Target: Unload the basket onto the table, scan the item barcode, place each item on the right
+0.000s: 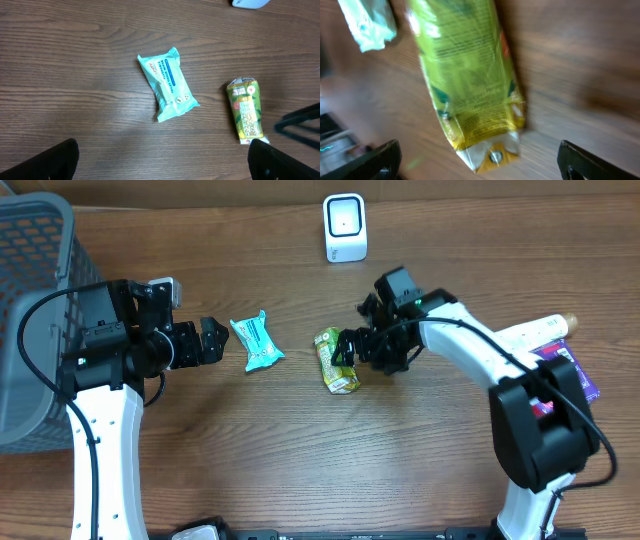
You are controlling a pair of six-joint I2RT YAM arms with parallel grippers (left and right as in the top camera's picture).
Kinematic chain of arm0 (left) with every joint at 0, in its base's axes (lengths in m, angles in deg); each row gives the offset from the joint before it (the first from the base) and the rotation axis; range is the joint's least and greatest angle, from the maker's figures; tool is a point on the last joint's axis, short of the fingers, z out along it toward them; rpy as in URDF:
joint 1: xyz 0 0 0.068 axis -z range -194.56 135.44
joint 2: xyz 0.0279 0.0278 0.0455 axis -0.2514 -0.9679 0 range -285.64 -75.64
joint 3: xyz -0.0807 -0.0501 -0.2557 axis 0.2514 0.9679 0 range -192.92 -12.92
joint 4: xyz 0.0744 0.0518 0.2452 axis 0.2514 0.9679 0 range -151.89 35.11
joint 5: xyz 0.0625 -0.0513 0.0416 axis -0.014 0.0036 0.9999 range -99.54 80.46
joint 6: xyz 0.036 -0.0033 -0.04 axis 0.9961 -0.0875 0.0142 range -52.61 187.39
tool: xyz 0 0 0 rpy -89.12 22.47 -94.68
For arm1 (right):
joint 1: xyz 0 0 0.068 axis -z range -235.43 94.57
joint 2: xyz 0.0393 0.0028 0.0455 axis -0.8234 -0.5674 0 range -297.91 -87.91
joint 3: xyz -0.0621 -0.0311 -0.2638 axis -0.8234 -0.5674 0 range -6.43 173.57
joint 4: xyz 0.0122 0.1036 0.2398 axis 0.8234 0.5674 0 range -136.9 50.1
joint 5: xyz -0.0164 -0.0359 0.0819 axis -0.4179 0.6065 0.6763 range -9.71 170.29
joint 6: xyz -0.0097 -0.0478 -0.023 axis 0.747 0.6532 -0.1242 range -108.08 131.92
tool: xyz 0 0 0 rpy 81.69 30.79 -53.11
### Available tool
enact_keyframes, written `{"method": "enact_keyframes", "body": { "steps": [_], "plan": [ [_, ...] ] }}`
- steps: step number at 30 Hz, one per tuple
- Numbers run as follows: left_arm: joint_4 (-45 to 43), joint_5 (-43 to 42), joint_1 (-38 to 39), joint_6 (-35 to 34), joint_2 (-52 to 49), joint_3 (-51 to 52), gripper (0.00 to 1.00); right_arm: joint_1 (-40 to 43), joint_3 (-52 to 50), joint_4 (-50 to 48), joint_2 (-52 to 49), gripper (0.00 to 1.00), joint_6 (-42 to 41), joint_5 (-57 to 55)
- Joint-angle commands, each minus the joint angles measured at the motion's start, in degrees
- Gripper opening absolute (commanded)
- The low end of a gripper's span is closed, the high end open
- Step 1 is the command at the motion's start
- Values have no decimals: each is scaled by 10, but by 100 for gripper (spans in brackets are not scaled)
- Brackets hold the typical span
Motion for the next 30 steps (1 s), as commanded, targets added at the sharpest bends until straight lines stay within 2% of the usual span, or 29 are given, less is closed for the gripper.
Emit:
{"method": "enact_keyframes", "body": {
  "steps": [1,11,15,23,27,30],
  "plan": [
    [0,-7,1,7,5,-8,100,-19,37,7,39,100,64,-96],
    [0,-6,1,7,5,-8,100,-92,29,-8,-42,99,80,-97],
    [0,-7,1,7,5,-8,100,-92,30,-5,-56,85,79,-97],
    [0,-7,1,7,5,-8,100,-49,30,0,-56,65,47,-97],
    [0,-6,1,7,5,-8,100,-37,30,0,-56,47,47,-96],
    [0,-7,1,7,5,-8,100,-32,29,1,-56,44,47,-97]
  ]
}}
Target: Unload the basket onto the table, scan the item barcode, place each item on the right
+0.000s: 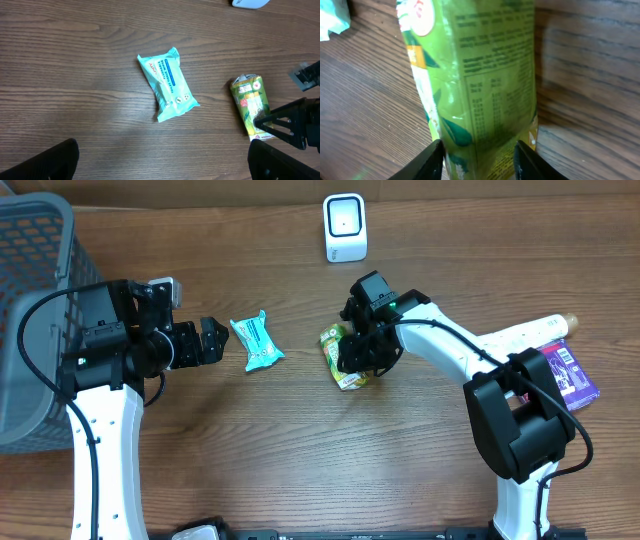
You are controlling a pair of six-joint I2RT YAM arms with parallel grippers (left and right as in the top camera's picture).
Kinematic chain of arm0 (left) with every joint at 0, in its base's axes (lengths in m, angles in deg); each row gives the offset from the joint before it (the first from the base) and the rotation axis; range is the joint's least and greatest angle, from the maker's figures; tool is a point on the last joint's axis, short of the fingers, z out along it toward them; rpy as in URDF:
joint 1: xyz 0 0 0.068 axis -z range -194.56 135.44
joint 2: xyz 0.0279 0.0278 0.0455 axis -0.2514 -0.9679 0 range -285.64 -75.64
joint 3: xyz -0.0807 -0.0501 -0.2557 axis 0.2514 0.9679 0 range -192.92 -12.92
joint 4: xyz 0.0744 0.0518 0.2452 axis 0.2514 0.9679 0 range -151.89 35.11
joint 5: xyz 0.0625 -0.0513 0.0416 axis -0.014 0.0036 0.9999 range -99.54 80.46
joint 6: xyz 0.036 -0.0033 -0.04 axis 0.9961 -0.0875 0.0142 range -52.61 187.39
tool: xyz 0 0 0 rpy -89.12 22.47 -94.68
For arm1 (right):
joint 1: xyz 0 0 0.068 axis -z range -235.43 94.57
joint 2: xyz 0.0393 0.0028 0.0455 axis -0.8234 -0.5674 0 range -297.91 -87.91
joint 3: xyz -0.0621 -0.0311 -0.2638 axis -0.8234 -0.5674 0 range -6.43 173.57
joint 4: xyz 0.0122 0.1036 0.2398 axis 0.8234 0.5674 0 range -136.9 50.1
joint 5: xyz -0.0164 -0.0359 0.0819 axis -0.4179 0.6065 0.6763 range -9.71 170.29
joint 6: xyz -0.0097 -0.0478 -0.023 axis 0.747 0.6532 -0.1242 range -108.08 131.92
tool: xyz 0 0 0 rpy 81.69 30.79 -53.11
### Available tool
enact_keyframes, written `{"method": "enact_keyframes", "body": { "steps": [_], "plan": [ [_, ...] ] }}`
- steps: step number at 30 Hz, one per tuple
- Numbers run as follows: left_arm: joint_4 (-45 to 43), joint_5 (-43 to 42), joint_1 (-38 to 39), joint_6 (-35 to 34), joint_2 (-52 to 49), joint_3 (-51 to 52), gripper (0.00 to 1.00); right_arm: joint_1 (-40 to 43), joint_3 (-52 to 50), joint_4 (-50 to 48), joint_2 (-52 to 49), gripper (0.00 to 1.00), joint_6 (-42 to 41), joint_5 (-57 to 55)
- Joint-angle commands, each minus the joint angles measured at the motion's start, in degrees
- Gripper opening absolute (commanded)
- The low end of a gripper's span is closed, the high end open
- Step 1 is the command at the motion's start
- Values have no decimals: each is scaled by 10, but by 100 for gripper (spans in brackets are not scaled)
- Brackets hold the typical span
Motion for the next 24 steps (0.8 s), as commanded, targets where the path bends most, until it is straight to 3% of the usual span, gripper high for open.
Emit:
{"method": "enact_keyframes", "body": {
  "steps": [1,9,14,16,19,24],
  "plan": [
    [0,-6,1,7,5,-8,100,10,0,2,-1,44,-2,-12],
    [0,-7,1,7,5,-8,100,45,0,5,-2,44,-17,-45],
    [0,-6,1,7,5,-8,100,49,-4,7,-2,74,33,-25],
    [0,-7,1,7,5,-8,100,45,-11,5,-2,79,36,-20],
    [0,-7,1,7,5,-8,100,43,-26,-3,-7,74,36,-13],
    [0,-6,1,7,5,-8,100,43,-28,2,-11,50,80,35]
  ]
}}
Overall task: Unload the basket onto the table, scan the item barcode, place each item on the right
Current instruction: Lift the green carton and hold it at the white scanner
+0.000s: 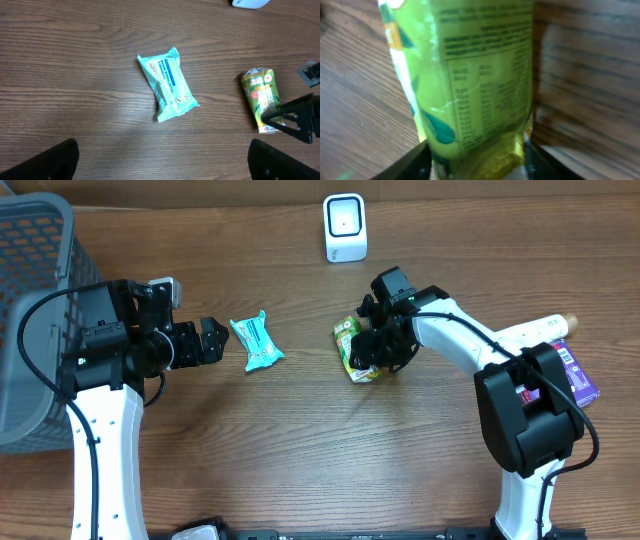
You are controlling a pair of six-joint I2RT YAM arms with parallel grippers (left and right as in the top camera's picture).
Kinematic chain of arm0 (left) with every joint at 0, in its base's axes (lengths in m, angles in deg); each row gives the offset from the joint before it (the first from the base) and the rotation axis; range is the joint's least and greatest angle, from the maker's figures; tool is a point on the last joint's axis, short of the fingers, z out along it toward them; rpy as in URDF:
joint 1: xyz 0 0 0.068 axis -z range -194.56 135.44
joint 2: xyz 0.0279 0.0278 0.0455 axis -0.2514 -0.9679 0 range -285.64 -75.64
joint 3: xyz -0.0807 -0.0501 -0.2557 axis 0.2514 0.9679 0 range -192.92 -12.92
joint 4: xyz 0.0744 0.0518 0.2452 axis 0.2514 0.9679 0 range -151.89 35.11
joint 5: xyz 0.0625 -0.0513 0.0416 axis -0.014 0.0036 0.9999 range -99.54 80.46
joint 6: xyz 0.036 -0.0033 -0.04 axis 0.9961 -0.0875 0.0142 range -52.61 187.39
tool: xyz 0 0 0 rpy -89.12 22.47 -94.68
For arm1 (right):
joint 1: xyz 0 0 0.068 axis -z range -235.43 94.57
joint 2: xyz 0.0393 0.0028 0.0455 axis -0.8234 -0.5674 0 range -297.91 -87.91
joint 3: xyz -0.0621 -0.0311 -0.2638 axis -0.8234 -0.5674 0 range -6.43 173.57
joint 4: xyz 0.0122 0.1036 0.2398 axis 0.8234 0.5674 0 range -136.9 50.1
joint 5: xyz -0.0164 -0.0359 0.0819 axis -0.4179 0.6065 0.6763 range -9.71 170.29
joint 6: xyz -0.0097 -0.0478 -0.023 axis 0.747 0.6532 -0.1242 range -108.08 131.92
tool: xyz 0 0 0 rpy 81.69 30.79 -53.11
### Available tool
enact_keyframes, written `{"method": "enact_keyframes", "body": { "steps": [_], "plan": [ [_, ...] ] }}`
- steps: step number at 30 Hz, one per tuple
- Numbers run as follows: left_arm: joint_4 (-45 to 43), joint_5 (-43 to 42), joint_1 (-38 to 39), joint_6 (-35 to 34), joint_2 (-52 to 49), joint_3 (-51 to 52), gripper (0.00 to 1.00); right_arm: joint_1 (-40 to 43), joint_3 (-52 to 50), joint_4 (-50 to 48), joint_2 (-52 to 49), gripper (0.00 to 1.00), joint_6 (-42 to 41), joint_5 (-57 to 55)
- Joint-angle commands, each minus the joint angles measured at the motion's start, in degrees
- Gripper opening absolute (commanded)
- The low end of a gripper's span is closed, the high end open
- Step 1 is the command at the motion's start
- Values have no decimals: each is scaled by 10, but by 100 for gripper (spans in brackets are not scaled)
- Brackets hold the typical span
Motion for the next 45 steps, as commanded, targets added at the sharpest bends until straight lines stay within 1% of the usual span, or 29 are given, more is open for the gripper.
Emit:
{"method": "enact_keyframes", "body": {
  "steps": [1,2,4,5,6,14,19,23,25,29,35,45],
  "plan": [
    [0,-7,1,7,5,-8,100,0,-8,5,-10,40,29,24],
    [0,-7,1,7,5,-8,100,0,-8,8,-10,28,29,26],
    [0,-7,1,7,5,-8,100,1,-8,14,-10,10,29,43],
    [0,-7,1,7,5,-8,99,1,-6,17,-10,5,29,56],
    [0,-7,1,7,5,-8,100,2,-3,21,-10,4,29,71],
    [0,-7,1,7,5,-8,100,17,34,62,2,4,34,177],
    [0,-7,1,7,5,-8,100,52,35,62,37,4,116,385],
    [0,-7,1,7,5,-8,100,93,35,88,59,4,187,543],
    [0,-7,1,7,5,-8,100,111,35,98,67,4,205,599],
    [0,-7,1,7,5,-8,100,140,35,87,90,4,207,684],
    [0,-7,1,7,5,-8,99,165,73,74,134,4,150,692],
    [0,-7,1,7,5,-8,100,172,229,71,188,4,36,692]
  ]
}}
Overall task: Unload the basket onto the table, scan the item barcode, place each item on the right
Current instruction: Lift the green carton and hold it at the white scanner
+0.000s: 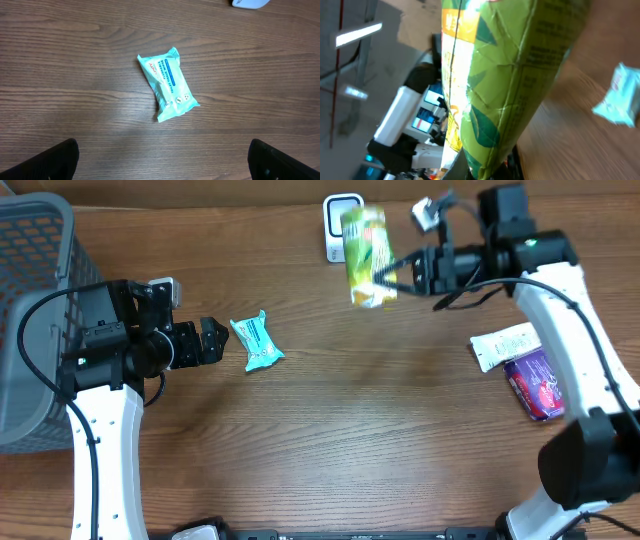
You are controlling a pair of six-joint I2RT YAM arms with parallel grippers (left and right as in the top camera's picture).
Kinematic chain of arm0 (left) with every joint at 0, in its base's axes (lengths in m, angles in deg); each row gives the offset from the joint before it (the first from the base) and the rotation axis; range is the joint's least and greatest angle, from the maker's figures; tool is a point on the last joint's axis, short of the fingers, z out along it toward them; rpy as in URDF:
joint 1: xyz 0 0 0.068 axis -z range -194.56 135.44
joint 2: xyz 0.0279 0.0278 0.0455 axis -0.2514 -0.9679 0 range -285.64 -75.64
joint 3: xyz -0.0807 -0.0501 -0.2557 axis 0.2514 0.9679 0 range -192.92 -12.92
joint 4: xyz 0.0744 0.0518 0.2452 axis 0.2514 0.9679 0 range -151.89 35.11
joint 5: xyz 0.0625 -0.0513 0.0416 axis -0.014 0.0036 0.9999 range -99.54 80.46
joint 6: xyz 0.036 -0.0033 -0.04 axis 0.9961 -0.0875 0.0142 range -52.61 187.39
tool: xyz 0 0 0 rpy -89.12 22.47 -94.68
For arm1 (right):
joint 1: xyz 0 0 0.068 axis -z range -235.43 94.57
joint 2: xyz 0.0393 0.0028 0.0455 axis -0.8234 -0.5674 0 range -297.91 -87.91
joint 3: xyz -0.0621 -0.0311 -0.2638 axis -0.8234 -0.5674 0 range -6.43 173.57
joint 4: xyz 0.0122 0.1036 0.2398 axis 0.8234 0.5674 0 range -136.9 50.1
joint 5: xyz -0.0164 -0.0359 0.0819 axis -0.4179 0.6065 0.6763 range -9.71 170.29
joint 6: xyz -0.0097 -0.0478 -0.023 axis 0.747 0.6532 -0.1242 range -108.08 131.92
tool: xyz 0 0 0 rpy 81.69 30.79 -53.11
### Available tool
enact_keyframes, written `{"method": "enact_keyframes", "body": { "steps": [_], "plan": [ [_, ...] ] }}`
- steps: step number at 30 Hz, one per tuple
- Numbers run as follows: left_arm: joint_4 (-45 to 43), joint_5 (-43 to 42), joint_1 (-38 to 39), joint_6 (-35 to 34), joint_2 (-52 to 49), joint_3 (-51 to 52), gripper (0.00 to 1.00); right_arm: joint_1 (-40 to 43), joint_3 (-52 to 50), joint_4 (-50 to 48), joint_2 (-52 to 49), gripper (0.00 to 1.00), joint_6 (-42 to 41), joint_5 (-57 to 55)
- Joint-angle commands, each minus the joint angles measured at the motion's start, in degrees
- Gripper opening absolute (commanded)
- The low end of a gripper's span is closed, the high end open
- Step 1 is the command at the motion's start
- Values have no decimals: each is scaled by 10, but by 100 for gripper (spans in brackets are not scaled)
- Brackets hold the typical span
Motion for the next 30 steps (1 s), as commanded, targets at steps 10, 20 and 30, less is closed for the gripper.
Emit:
{"method": "enact_keyframes", "body": {
  "steps": [10,20,30],
  "plan": [
    [0,-7,1,7,5,-8,99,22,86,-40,82,4,-56,47],
    [0,-7,1,7,5,-8,99,-37,85,5,77,3,-81,-380],
    [0,-7,1,7,5,-8,100,-167,86,-23,5,3,-37,-966]
  ]
}}
